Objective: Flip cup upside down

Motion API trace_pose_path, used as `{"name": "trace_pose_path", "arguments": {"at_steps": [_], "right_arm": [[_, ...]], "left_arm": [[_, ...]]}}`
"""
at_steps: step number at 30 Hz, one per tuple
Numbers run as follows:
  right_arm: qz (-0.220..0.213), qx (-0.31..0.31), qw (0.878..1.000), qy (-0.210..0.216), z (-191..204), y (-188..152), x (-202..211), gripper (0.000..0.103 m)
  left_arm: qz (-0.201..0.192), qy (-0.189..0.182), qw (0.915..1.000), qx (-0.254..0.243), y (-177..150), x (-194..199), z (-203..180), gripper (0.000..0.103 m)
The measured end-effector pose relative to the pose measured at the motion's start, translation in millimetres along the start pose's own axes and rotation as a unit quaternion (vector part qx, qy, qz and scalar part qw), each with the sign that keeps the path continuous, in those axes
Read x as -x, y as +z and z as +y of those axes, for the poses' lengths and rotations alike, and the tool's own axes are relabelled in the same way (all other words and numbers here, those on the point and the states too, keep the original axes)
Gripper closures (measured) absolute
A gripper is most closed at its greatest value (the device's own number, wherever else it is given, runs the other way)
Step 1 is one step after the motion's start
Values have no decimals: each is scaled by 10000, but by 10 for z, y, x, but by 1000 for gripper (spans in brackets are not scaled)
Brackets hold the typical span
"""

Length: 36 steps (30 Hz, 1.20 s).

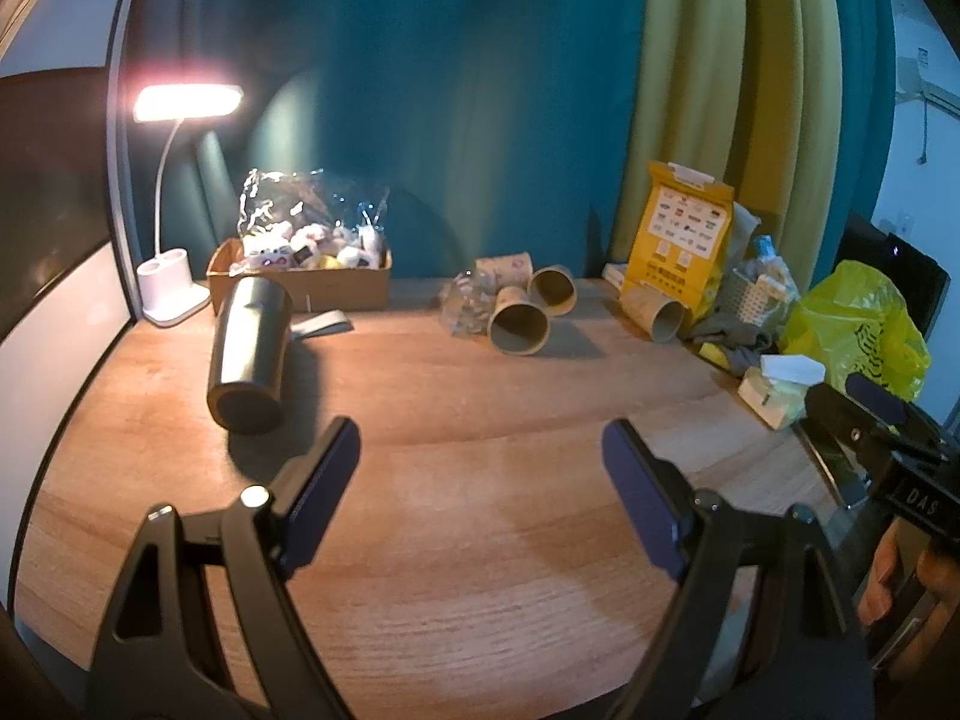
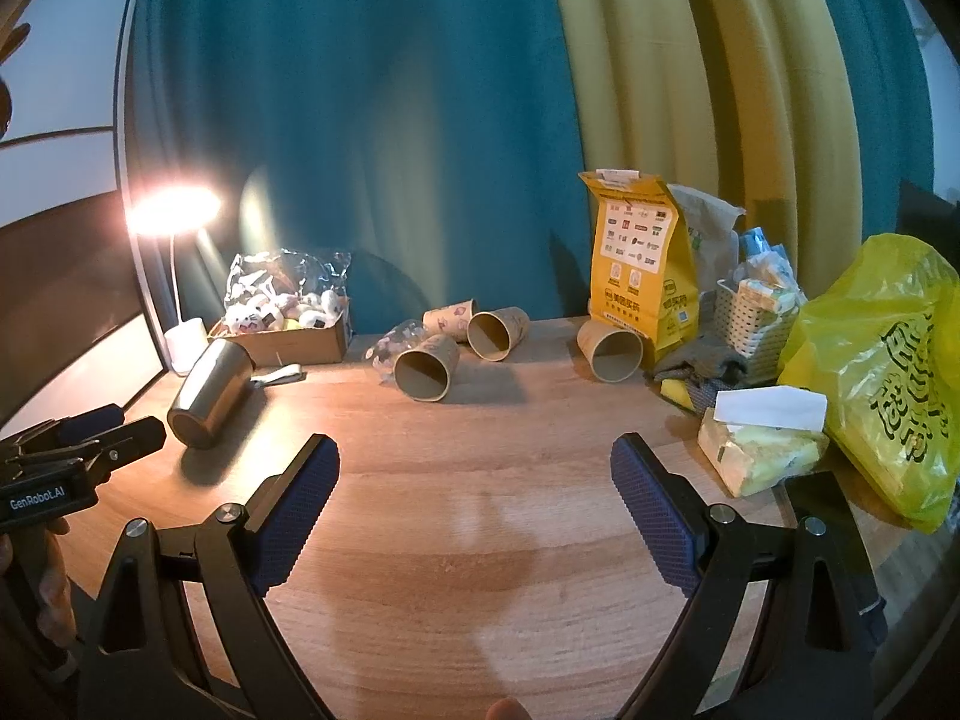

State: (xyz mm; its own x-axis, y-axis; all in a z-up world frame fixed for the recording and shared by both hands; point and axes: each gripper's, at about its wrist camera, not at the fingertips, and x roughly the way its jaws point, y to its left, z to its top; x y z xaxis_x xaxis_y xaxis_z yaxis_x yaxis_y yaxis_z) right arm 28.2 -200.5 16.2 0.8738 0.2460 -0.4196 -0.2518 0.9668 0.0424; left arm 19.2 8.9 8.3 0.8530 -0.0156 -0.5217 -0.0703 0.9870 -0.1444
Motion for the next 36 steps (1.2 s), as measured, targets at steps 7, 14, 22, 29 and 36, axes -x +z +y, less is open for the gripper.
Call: {"name": "trace_pose_path", "arguments": {"at_steps": [7,14,22,29,36], "right_arm": [[11,6,10000,-1,15,8,-41,9],[26,2,10000,-10,19,13,-67,9],[41,7,10000,-4,28,13,-80,9],[69,3,10000,-2,23,8,-102,9],[269,-97,9996,6,-64,38,-321,9]], "left_arm": [[-31,26,10000,2,13,-4,6,19],[-35,28,10000,-3,15,0,-3,19],[-32,35,10000,-1,13,-1,-15,19],[51,53,10000,-21,46,-59,-50,19],[663,-116,9974,-254,167,-513,-101,19]]}}
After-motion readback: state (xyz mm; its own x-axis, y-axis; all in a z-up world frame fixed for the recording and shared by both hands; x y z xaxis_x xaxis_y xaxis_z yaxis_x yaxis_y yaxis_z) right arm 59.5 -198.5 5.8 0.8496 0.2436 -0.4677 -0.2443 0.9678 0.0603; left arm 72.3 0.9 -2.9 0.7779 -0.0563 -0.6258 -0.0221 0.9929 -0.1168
